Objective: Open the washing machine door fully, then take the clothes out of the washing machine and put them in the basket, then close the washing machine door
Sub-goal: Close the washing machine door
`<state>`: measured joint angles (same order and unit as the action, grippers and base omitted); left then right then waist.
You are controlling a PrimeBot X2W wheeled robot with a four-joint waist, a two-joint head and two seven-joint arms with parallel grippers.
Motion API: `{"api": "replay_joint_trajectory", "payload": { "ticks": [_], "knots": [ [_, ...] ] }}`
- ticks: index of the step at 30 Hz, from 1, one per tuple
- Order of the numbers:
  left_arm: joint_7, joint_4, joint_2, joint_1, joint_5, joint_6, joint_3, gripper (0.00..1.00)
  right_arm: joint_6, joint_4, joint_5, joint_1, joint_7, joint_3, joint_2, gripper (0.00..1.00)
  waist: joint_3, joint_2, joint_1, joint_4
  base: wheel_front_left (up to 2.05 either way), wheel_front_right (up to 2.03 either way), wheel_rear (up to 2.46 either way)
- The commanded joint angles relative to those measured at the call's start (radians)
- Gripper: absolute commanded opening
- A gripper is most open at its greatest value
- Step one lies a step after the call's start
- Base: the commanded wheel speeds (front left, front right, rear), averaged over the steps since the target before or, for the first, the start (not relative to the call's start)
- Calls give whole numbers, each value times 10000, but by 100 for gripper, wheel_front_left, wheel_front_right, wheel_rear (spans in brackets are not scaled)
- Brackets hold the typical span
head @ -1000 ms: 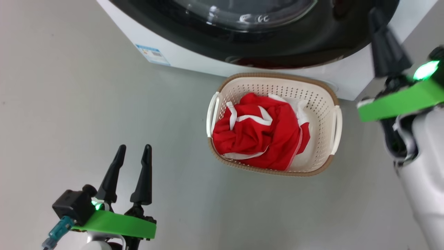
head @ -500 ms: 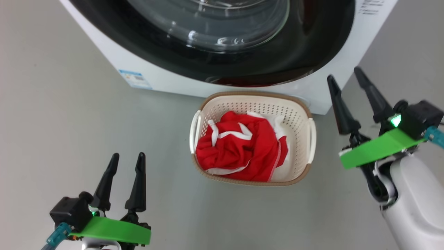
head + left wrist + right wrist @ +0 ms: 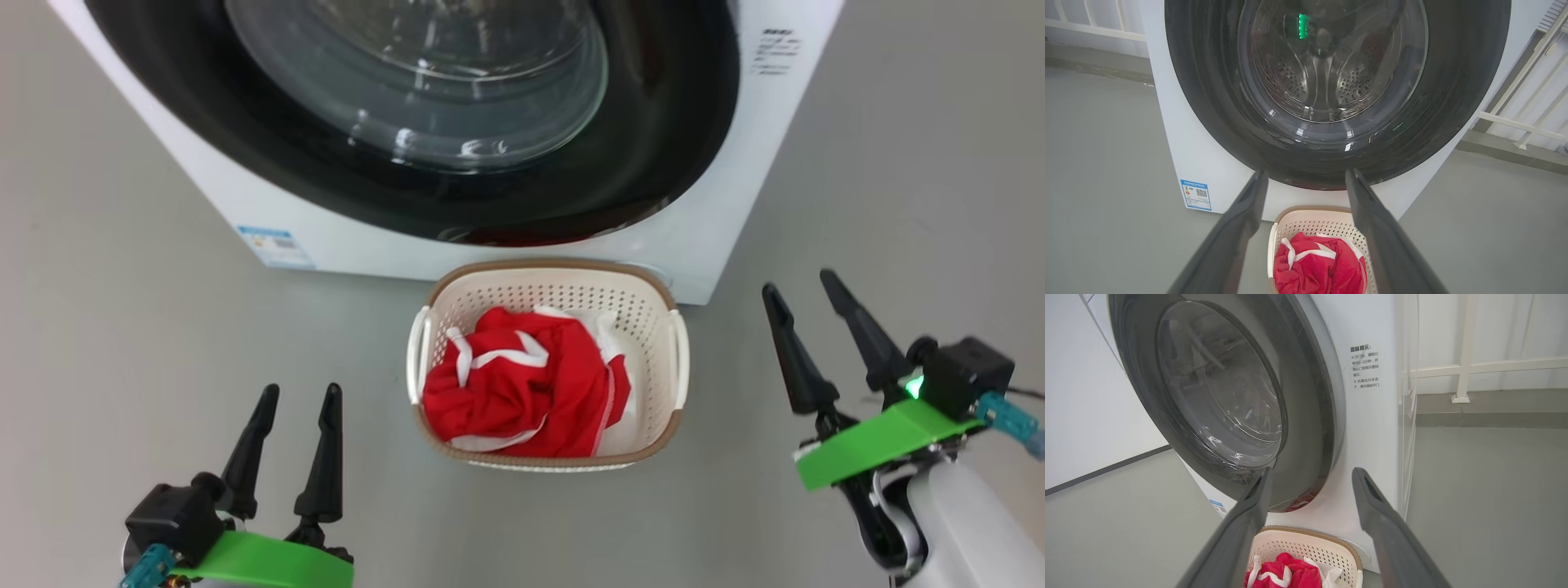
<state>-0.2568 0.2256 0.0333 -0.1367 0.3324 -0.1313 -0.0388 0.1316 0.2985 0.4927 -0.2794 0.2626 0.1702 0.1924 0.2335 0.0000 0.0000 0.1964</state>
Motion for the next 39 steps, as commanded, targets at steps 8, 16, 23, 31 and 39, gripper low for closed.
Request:
{"api": "replay_joint_trajectory", "payload": {
  "ticks": [8,16,23,31,39],
  "knots": [
    [-49,-397,190,352,-191,6,484,100,-9,-464,11,1052,-8,-293,-24,100,-602,0,0,-726,0,0,0],
    [-49,-449,344,482,-271,6,442,100,-9,-576,-20,1707,-8,-761,-74,100,-829,0,0,-1200,0,0,0],
    [-49,-595,496,615,-129,6,214,100,-9,-611,-53,2266,-8,-1206,-140,100,-1011,0,0,-1447,0,0,0],
    [-49,-703,566,850,-61,6,307,100,-9,-646,-71,2741,-8,-1552,-208,100,-1209,0,0,-1686,0,0,0],
    [-49,-813,613,941,-139,6,299,100,-9,-716,-140,3085,-8,-1830,-262,100,-1257,0,0,-1782,0,0,0]
  ]
}}
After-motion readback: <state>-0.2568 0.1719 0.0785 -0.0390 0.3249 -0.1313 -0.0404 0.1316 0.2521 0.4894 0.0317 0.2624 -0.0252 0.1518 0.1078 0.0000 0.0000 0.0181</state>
